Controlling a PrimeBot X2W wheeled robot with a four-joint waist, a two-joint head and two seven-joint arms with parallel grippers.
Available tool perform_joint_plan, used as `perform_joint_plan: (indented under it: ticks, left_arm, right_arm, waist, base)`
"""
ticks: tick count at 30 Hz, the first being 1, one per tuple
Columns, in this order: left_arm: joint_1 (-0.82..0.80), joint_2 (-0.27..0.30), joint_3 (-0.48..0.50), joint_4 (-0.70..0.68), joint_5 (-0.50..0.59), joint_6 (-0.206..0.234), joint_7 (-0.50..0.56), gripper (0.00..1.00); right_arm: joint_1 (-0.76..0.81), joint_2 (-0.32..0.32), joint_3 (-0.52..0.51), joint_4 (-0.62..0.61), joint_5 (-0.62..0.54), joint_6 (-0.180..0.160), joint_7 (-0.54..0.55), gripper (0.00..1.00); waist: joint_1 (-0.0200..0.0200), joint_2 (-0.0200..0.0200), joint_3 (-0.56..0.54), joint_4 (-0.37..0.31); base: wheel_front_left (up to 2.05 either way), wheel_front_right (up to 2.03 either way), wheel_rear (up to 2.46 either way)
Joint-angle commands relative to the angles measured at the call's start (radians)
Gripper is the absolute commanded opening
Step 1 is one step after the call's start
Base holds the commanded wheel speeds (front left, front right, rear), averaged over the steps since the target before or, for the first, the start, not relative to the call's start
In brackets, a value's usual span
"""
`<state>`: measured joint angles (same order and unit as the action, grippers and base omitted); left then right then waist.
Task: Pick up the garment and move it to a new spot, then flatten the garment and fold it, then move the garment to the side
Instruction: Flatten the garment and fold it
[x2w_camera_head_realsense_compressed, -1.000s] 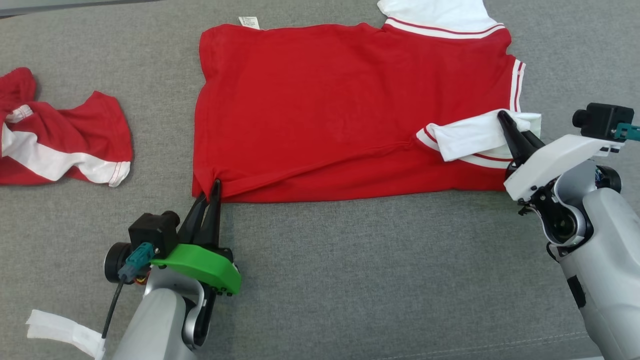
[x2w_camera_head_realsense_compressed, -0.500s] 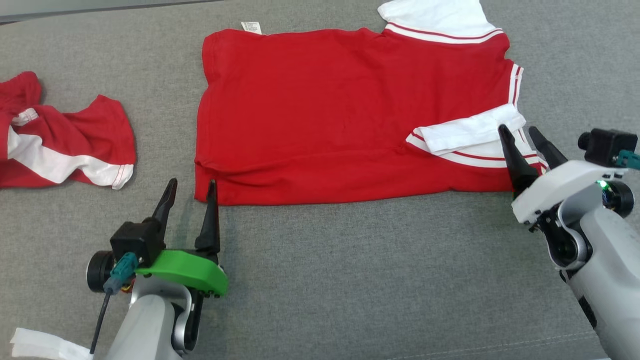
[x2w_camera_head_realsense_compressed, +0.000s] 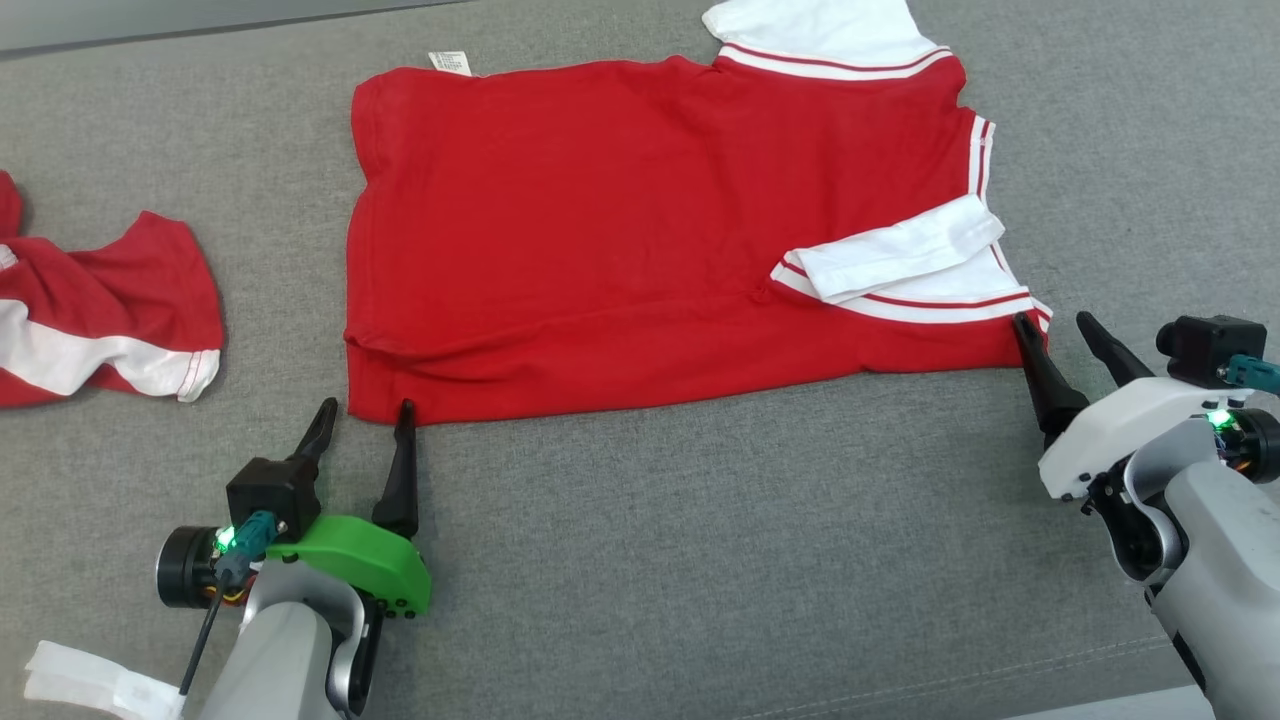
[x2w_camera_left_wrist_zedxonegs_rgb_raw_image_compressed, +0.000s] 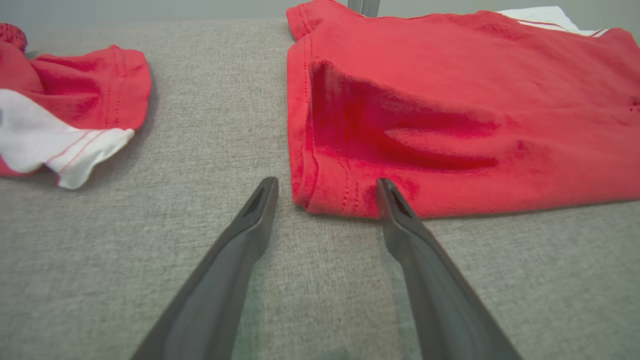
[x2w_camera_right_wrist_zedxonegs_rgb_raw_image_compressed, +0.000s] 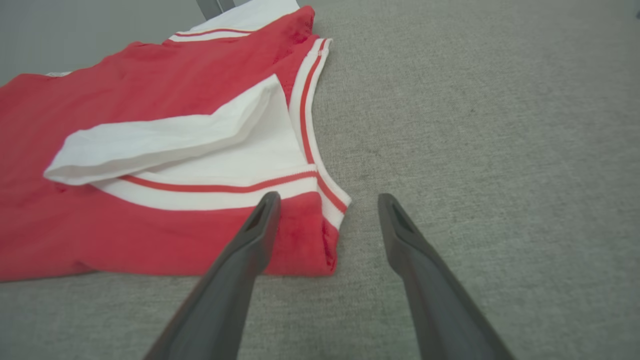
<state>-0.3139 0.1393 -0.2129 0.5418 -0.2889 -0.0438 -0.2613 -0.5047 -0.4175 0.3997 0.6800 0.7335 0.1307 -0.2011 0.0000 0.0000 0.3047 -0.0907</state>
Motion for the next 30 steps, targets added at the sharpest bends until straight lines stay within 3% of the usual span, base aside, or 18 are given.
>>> perform_joint_plan:
  ticks: [1, 8, 9, 10, 11, 12, 13, 21, 30]
  left_arm:
    - [-0.021, 0.010, -0.001, 0.014, 0.010, -0.004, -0.004, 1.00]
    - [-0.087, 0.001, -0.014, 0.106, 0.001, -0.023, 0.001, 1.00]
    - [-0.092, -0.005, -0.013, 0.119, -0.007, -0.028, 0.001, 0.91]
    - [-0.100, -0.006, -0.015, 0.132, -0.009, -0.033, 0.001, 0.34]
    - [-0.105, -0.007, -0.018, 0.141, -0.010, -0.036, 0.001, 0.00]
    - [-0.108, -0.014, -0.019, 0.149, -0.018, -0.041, 0.000, 0.00]
    - [-0.106, -0.017, -0.018, 0.153, -0.021, -0.043, 0.000, 0.00]
    - [-0.006, -0.045, 0.042, 0.030, -0.043, -0.044, -0.002, 0.00]
    - [0.223, -0.070, 0.075, -0.138, -0.024, -0.018, -0.002, 0.00]
  right_arm:
    - [-0.014, 0.010, 0.007, 0.014, -0.009, 0.000, 0.002, 1.00]
    - [-0.066, 0.055, 0.033, 0.130, -0.023, 0.000, 0.029, 1.00]
    - [-0.070, 0.062, 0.036, 0.140, -0.018, 0.000, 0.030, 1.00]
    - [-0.073, 0.074, 0.042, 0.153, -0.006, 0.000, 0.037, 1.00]
    - [-0.074, 0.084, 0.046, 0.158, 0.005, 0.000, 0.040, 0.43]
    - [-0.074, 0.095, 0.052, 0.159, 0.018, 0.000, 0.037, 0.04]
    - [-0.075, 0.100, 0.061, 0.155, 0.023, 0.001, 0.031, 0.00]
    - [0.001, 0.061, 0.040, 0.085, 0.100, 0.000, -0.050, 0.00]
    - [0.227, 0.005, -0.045, -0.097, 0.125, -0.001, -0.065, 0.00]
  waist:
    - [0.0000, 0.0000, 0.010, -0.002]
    - [0.0000, 0.0000, 0.030, 0.004]
    - [0.0000, 0.0000, 0.031, 0.005]
    - [0.0000, 0.0000, 0.032, 0.006]
    - [0.0000, 0.0000, 0.032, 0.007]
    - [0.0000, 0.0000, 0.030, 0.010]
    - [0.0000, 0.0000, 0.028, 0.012]
    - [0.0000, 0.0000, -0.044, 0.042]
    - [0.0000, 0.0000, -0.123, 0.062]
  base:
    - [0.00, 0.00, 0.00]
    - [0.00, 0.00, 0.00]
    - [0.00, 0.00, 0.00]
    - [0.00, 0.00, 0.00]
    - [0.00, 0.00, 0.00]
    - [0.00, 0.00, 0.00]
    - [0.00, 0.00, 0.00]
    - [0.00, 0.00, 0.00]
    - [0.00, 0.00, 0.00]
